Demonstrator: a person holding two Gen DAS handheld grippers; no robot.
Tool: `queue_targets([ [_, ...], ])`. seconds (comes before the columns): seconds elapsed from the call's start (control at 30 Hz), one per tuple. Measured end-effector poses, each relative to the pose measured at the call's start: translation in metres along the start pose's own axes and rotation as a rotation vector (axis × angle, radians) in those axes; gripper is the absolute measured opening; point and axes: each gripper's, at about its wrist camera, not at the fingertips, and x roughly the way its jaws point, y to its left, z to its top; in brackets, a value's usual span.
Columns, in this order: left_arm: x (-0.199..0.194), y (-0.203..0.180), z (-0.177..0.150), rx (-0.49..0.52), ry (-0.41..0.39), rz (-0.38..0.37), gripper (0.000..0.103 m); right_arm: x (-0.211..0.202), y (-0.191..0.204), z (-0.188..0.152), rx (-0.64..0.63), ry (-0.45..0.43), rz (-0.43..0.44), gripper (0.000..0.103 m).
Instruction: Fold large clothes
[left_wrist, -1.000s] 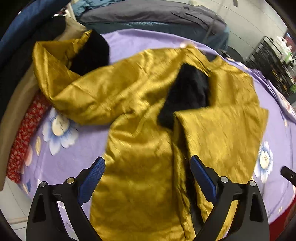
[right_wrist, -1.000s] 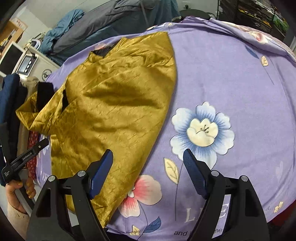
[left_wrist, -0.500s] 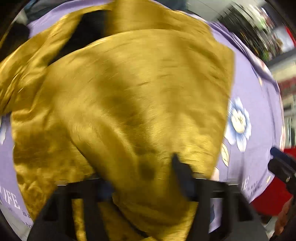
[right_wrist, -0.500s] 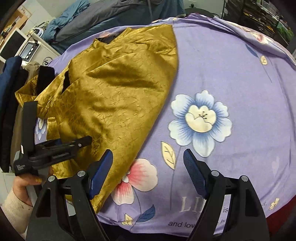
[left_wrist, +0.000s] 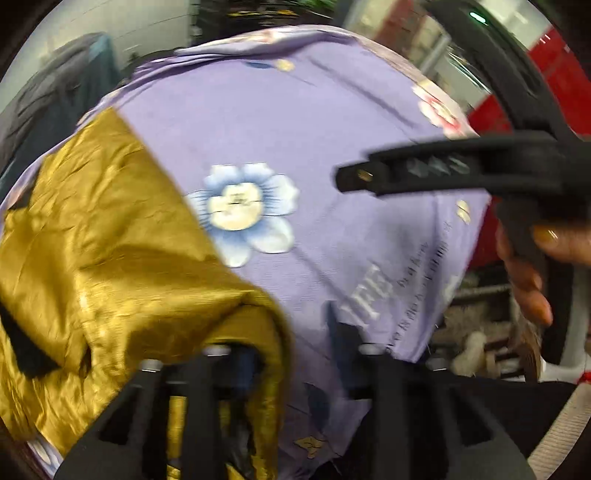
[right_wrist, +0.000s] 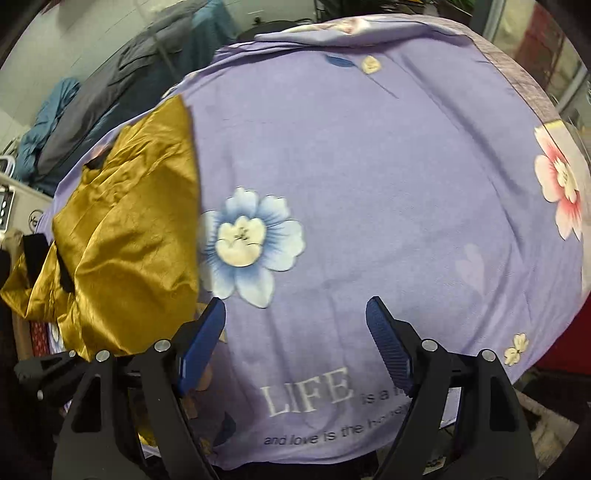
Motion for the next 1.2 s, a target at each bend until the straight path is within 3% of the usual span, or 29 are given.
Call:
queue_targets([
  [0.03,-0.001,-0.006,0.001,0.021,-0.009,0.002,0.073,-0.002,-0.002,0.001,0.005,-0.006,-0.002,0.078],
  [0.07,-0.006,-0.01,-0.001,0.037,-0.03,0.016,0.076,-0.004,-0.002,0.001,0.007,-0.011,-0.002,0.078],
  [0.23,-0.035,0.018,-0.018,0.002,-0.067,0.133,0.078,-0.009,0.019,0.001,-0.057,-0.018,0.047,0.078],
  [0.37,-0.068,0.08,-0.051,-0.169,-0.1,0.244,0.079,-0.009,0.067,-0.005,-0.155,0.016,0.145,0.078],
  [0.53,-0.1,0.143,-0.109,-0.398,-0.106,0.407,0.083,-0.003,0.167,-0.023,-0.44,0.031,0.209,0.08],
  [0.7,-0.117,0.179,-0.16,-0.644,-0.13,0.452,0.083,0.002,0.261,-0.053,-0.725,0.049,0.255,0.082],
  [0.77,-0.123,0.183,-0.181,-0.705,-0.127,0.474,0.083,0.009,0.3,-0.066,-0.833,0.015,0.226,0.082],
  [0.97,-0.122,0.179,-0.215,-0.802,-0.115,0.481,0.083,0.045,0.377,-0.08,-0.987,-0.001,0.15,0.082],
  [1.13,-0.119,0.18,-0.234,-0.878,-0.11,0.459,0.083,0.086,0.401,-0.093,-1.014,0.028,0.024,0.081],
  [1.17,-0.12,0.181,-0.237,-0.885,-0.11,0.464,0.083,0.089,0.4,-0.093,-1.013,0.01,0.004,0.076],
  [1.2,-0.121,0.182,-0.24,-0.89,-0.108,0.47,0.083,0.09,0.396,-0.092,-1.005,-0.028,-0.017,0.058],
])
